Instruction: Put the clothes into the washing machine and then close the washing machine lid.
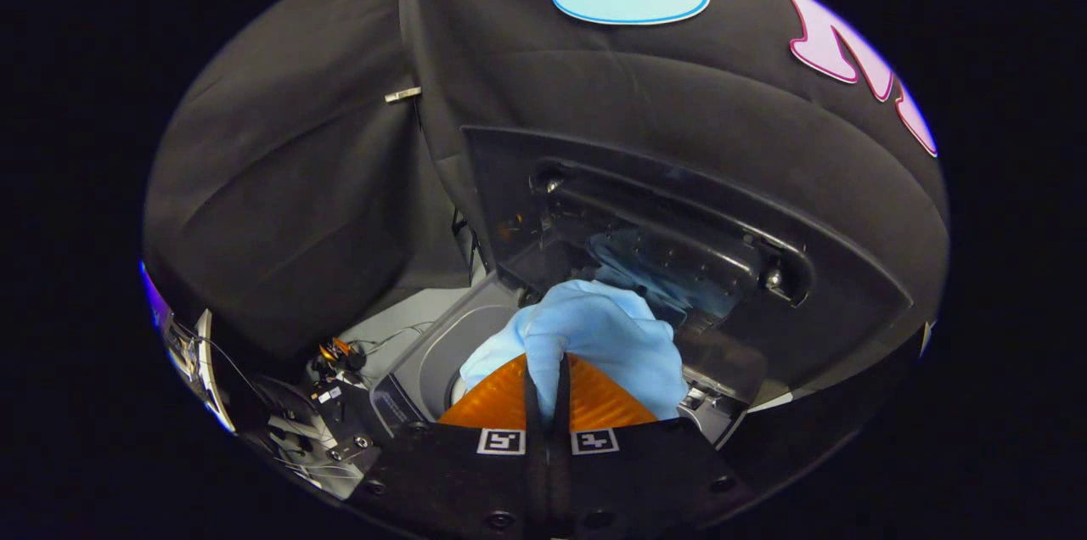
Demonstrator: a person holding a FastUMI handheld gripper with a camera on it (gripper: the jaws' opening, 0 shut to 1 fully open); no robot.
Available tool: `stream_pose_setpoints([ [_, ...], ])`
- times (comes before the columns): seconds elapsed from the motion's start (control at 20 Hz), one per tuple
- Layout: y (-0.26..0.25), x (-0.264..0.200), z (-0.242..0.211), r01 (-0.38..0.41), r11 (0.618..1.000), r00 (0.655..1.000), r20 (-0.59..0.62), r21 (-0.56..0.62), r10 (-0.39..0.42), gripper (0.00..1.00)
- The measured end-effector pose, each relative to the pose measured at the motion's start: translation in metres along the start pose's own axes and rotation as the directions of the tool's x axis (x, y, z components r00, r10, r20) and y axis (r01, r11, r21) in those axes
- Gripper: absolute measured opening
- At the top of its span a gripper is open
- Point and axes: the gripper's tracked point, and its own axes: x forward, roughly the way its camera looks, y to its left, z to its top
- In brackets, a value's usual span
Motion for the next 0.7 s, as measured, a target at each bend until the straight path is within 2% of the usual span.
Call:
stream_pose_setpoints([
  [0.1,0.005,0.002,-0.004,-0.012,1.000,1.000,-0.013,-0.024,0.011,0.06],
  [0.15,0.004,0.002,-0.007,-0.010,0.999,1.000,-0.022,-0.033,0.009,0.11],
  [0.2,0.007,0.000,-0.005,-0.019,0.999,1.000,-0.019,-0.033,0.018,0.11],
  [0.25,0.011,-0.002,-0.001,-0.030,0.999,1.000,-0.001,-0.028,0.030,0.22],
  [0.45,0.016,-0.014,0.014,-0.052,0.998,0.996,0.068,-0.027,0.054,0.99],
  [0.7,0.021,-0.024,0.040,-0.075,0.997,0.982,0.174,-0.014,0.076,1.00],
])
